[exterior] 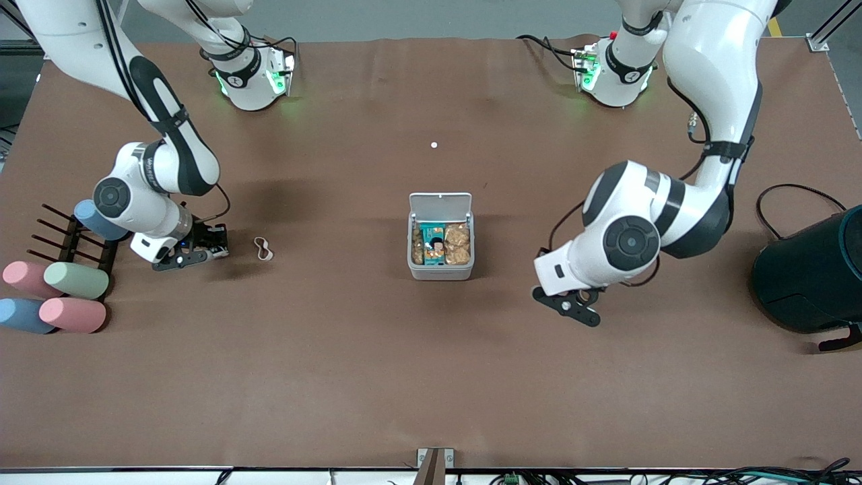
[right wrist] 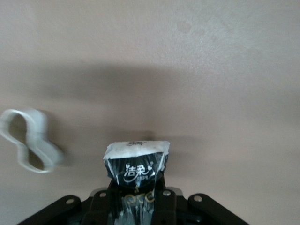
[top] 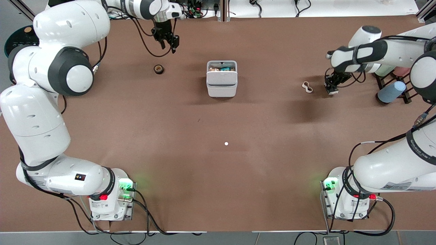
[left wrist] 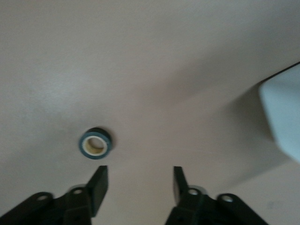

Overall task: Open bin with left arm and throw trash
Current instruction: 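Lift the black packet with the right gripper while the left gripper reaches the tape, then drop the packet into the bin while the left gripper grasps the tape roll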

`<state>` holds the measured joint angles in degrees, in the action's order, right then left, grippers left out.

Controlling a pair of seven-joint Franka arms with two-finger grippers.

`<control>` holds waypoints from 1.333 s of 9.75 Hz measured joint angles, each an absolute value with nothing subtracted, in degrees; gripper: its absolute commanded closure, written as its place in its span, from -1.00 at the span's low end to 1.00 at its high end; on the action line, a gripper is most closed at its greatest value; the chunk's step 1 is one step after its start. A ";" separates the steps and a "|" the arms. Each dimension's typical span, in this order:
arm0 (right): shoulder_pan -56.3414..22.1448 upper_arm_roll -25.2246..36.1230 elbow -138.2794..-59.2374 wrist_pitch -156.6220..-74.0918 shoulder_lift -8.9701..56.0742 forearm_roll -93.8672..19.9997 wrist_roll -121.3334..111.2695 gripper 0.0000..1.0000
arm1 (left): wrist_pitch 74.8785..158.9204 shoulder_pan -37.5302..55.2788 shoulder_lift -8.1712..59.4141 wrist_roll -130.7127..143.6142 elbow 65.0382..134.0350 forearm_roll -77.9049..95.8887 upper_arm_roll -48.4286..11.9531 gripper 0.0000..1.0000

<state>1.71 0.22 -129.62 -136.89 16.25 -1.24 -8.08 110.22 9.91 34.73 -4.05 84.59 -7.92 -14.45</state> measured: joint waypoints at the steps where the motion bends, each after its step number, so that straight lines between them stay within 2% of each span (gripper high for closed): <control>1: -0.21 -1.35 -124.11 -128.60 13.99 -2.44 0.65 0.84 | 115.11 7.66 34.87 -6.36 88.23 -9.48 -14.51 -1.00; 3: -7.97 -3.41 -110.89 -114.85 11.55 -5.55 18.89 0.84 | 125.83 3.52 35.13 -10.79 95.89 -11.04 -14.58 -1.00; 4: -12.30 -3.62 -107.28 -113.00 11.43 -7.59 27.59 0.84 | 128.15 2.38 35.22 -12.03 98.02 -11.08 -14.61 -1.00; 6: -19.52 -3.73 -103.77 -113.48 13.18 -11.06 40.95 0.84 | 132.37 1.28 35.45 -12.61 100.74 -11.12 -14.64 -1.00; 9: -28.01 -3.70 -94.80 -119.07 22.45 -11.44 61.54 0.83 | 138.30 1.26 37.16 -12.48 104.21 -11.13 -14.67 -0.98; 10: -30.09 -3.71 -92.77 -120.86 25.35 -11.46 66.27 0.81 | 139.08 1.24 37.78 -12.46 104.44 -11.13 -14.66 -0.79; 11: -31.39 -3.69 -91.74 -122.50 27.25 -11.47 69.96 0.81 | 140.13 1.21 38.13 -12.46 104.99 -11.13 -14.65 0.08; 12: -32.21 -3.68 -91.29 -123.80 28.44 -11.47 72.63 0.73 | 140.77 1.22 38.16 -12.46 105.57 -11.13 -14.68 0.74; 13: -33.21 -3.67 -91.09 -124.39 29.17 -11.48 74.97 0.58 | 141.01 1.26 38.09 -12.44 105.67 -11.16 -14.69 0.97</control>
